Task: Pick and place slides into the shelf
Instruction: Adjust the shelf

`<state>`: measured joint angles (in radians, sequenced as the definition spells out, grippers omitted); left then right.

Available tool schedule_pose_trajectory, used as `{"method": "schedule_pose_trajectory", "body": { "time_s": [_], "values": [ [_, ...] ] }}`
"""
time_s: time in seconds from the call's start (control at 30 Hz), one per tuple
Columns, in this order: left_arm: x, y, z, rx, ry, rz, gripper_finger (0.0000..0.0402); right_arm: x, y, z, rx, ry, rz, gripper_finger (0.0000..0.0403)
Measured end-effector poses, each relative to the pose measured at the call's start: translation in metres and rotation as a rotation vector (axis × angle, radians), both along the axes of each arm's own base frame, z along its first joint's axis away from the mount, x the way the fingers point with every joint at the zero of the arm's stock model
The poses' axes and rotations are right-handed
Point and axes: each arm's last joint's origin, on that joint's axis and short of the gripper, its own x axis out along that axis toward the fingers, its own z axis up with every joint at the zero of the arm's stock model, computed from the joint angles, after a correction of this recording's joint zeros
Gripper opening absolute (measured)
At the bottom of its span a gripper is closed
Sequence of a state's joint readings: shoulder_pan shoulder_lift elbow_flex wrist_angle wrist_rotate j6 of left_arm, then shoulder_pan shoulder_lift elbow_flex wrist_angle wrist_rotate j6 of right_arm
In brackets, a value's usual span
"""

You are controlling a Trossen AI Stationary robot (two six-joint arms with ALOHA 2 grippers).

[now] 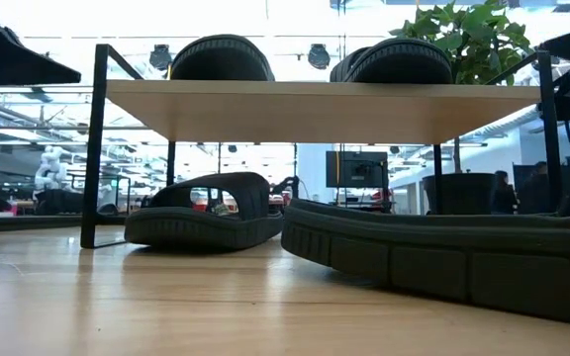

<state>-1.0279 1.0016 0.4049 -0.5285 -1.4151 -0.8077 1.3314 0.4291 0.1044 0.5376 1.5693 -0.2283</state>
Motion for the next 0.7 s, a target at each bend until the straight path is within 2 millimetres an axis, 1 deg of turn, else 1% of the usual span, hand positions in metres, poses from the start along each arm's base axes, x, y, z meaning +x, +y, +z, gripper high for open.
{"method": "schedule_pose_trajectory", "body": {
  "time_s": [0.03,0.13,0.3,0.53,0.7],
  "values": [
    [0.001,0.001,0.0,-0.014,-0.005,0.015,0.0,0.0,-0.001,-0.004,0.025,-0.006,-0.002,0.0],
    [0.008,0.007,-0.001,-0.057,0.013,0.064,0.0,0.001,-0.002,-0.004,0.094,-0.023,-0.01,0.0],
    [0.02,0.014,-0.001,-0.113,0.046,0.119,0.0,0.003,-0.001,-0.008,0.076,-0.022,0.003,0.0],
    [0.039,0.006,0.011,-0.097,0.085,0.027,0.0,0.01,0.002,-0.011,0.059,-0.025,0.069,0.0],
    [0.046,0.009,0.014,-0.075,0.097,0.018,0.0,0.013,0.001,-0.013,0.063,-0.022,0.034,0.0]
  ]
}}
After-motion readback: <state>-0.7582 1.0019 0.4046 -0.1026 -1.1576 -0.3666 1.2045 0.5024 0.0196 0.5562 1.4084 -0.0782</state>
